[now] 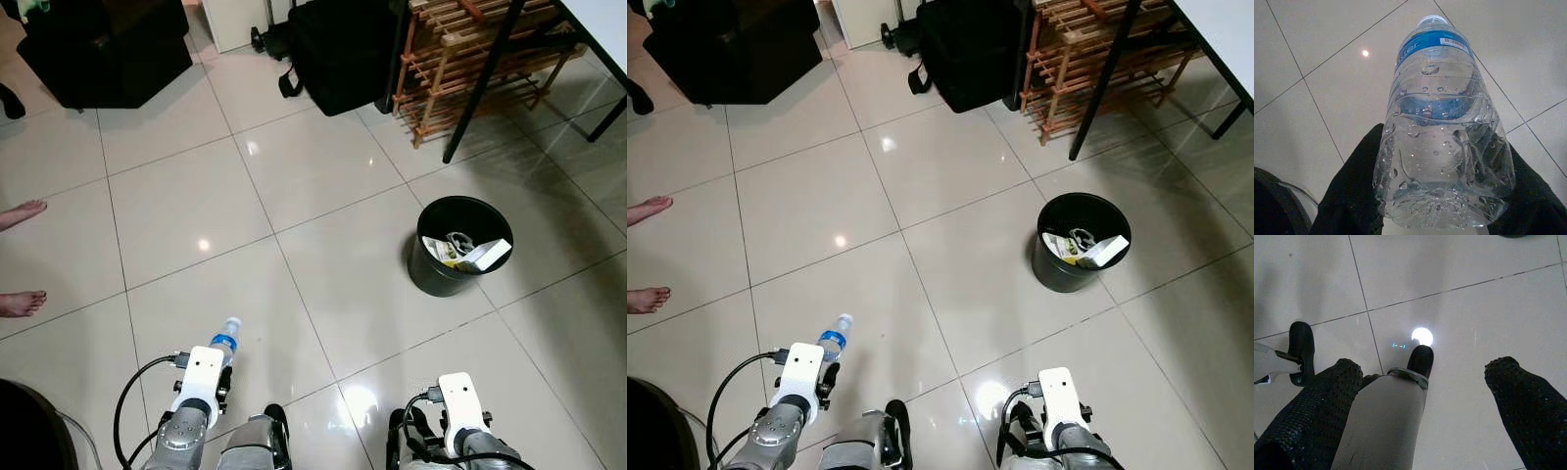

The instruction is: Picking trash to rubbish bin

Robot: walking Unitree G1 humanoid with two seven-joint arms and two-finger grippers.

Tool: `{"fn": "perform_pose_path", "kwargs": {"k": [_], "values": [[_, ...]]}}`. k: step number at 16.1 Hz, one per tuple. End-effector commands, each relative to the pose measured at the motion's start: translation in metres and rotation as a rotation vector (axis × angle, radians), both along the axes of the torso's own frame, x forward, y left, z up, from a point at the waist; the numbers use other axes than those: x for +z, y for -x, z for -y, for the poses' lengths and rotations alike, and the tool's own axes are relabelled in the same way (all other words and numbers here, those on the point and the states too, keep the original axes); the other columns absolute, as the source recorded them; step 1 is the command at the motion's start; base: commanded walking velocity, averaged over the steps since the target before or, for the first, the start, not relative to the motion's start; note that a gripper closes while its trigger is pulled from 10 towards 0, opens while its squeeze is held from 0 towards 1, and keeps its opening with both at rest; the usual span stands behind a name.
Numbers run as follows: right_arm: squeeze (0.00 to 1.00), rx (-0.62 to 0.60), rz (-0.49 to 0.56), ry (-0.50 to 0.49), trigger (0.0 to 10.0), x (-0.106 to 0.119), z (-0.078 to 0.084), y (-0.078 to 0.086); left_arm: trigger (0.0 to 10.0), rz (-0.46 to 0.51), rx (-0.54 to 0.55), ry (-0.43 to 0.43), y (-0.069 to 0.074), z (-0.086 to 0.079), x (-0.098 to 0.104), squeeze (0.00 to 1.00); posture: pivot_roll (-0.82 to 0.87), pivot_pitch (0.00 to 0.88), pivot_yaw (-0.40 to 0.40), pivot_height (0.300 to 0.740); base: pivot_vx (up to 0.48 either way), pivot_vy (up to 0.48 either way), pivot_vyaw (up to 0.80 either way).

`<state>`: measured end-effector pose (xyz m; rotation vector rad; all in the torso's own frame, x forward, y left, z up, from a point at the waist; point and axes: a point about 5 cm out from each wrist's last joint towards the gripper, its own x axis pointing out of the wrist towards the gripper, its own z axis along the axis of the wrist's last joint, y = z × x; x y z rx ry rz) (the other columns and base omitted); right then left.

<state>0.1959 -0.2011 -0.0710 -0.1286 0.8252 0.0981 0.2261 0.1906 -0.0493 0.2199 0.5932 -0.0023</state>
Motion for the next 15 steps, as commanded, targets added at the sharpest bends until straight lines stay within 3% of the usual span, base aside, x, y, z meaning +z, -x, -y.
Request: {"fn": "perform_pose_path", "kwargs": {"k": [1, 4, 8, 15], "values": [[0.00, -0.009, -0.049, -0.005, 10.0, -0.008, 0.000, 0.014, 10.0, -0.041, 0.012, -0.012, 0.011, -0.006, -0.007, 0.00, 0.05, 0.293, 0.094, 0.740, 0.000, 0.000, 0.00], [0.00, -0.021, -0.039, -0.005, 10.0, -0.006, 0.002, 0.012, 10.0, -0.020, -0.001, -0.022, 0.004, -0.012, -0.001, 0.00, 0.05, 0.295, 0.093, 0.740, 0.000, 0.000, 0.00], [0.00, -0.098, 0.004, 0.040, 10.0, 0.000, 0.020, 0.008, 10.0, -0.004, 0.007, -0.029, 0.001, -0.019, 0.003, 0.00, 0.05, 0.299, 0.091, 0.740, 0.000, 0.000, 0.00], [0.00, -0.148, 0.038, 0.072, 10.0, 0.003, 0.026, 0.004, 10.0, -0.004, -0.013, -0.036, 0.002, -0.015, 0.001, 0.00, 0.05, 0.305, 0.091, 0.740, 0.000, 0.000, 0.00]]}}
